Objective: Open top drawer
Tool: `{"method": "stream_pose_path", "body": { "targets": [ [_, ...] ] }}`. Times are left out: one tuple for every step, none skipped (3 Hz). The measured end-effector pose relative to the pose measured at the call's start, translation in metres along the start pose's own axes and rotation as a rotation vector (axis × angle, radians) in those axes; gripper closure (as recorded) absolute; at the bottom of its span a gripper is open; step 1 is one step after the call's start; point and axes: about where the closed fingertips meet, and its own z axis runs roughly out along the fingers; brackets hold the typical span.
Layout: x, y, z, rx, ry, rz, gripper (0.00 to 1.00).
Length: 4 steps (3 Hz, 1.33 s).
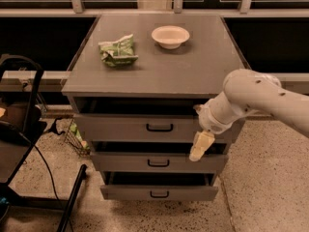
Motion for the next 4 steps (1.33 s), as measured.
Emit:
{"method": "stream_pose_path", "body": {
  "targets": [
    [0.006,-0.006,0.031,-0.039,0.066,-0.038,0.00],
    [0.006,-0.006,0.031,-0.039,0.066,-0.037,0.00],
    [0.007,0.002,0.026,-0.088,0.043,0.004,0.00],
    [0.012,0.014,0.022,-0.164,0.013,0.078,0.00]
  ]
}}
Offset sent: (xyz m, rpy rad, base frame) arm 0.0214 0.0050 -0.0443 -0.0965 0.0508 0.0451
